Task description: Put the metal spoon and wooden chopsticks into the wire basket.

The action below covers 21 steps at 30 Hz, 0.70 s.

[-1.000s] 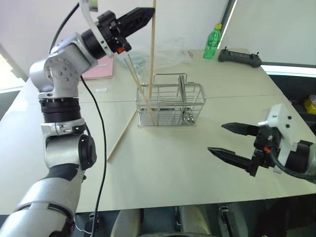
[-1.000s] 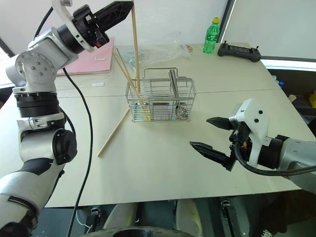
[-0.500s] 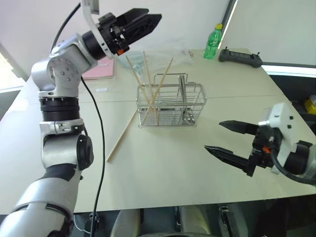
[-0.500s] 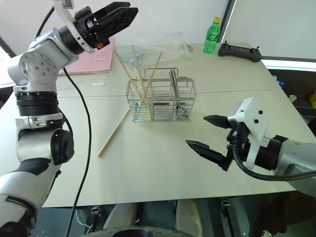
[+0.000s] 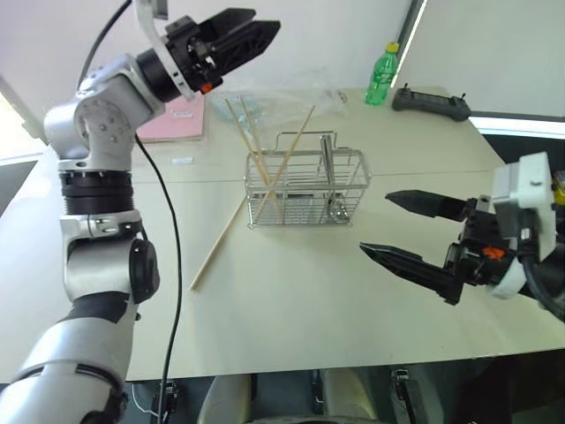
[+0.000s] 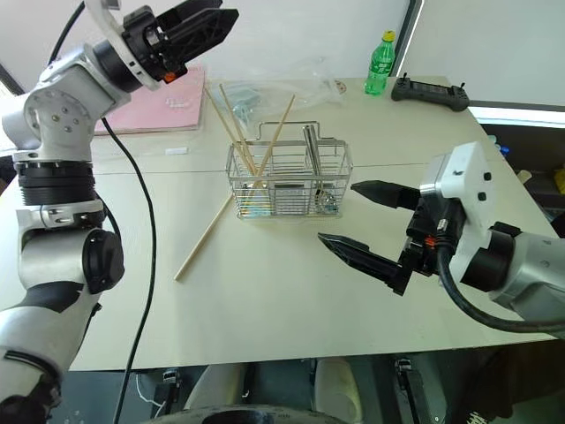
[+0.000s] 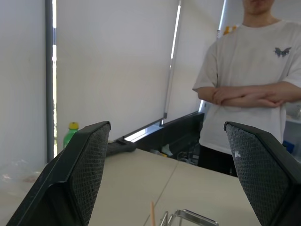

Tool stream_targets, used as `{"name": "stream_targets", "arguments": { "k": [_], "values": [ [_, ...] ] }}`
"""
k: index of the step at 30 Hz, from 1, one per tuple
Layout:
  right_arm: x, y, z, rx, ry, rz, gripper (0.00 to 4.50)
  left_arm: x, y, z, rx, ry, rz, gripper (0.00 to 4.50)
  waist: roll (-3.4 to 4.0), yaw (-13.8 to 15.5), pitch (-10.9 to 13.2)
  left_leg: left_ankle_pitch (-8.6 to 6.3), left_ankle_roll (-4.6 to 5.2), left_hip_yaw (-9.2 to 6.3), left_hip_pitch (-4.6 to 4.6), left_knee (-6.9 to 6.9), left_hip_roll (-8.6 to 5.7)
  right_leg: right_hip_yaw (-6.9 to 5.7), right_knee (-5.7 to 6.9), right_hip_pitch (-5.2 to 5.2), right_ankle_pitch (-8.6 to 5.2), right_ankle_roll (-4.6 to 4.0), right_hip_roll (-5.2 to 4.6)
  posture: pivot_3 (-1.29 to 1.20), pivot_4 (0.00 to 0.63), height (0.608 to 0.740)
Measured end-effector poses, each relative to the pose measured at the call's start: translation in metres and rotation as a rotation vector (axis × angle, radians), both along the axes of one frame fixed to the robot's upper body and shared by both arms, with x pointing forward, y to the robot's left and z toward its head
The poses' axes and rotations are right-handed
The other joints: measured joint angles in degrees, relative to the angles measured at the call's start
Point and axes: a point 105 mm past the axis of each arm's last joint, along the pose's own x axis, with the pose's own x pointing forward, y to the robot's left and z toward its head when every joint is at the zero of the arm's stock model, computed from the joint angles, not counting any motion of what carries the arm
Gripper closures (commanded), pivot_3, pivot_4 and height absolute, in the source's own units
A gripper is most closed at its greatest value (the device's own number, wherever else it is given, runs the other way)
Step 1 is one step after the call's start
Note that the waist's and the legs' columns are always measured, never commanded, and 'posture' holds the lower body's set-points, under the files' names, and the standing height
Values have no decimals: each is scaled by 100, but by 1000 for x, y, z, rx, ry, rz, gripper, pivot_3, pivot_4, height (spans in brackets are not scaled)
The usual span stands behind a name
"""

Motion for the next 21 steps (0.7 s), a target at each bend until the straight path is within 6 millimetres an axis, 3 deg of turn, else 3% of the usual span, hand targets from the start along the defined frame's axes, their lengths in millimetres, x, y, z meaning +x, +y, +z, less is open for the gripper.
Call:
{"name": "stream_targets", "arguments": {
  "k": [9, 14, 15, 21],
  "values": [
    [1, -2, -4, -4, 17, -7, 0, -13, 49, 44, 7, -61, 134, 427, 2, -22, 0, 0, 0, 0, 5, -6, 2, 0, 3, -3, -1, 1, 2, 0, 150, 722],
    [1, -5, -10, -12, 45, -8, 0, -5, 91, 25, 258, -35, 302, 427, 2, -25, 0, 0, 0, 3, 4, -5, 3, 0, 1, -3, -4, -7, 2, 0, 150, 722],
    [2, -6, -10, -15, 43, -10, 0, 0, 97, 18, 304, -10, 330, 202, 3, -2, -1, 0, 0, 3, 3, -3, 2, 0, 0, -2, -5, -8, 1, 0, 150, 722],
    [3, -8, -11, -22, 40, -15, 0, 17, 123, -27, 507, 129, 386, 202, -3, 0, 1, 0, 0, 5, -5, -6, 4, -1, -9, -5, -5, -9, -7, 0, 150, 722]
  ]
}}
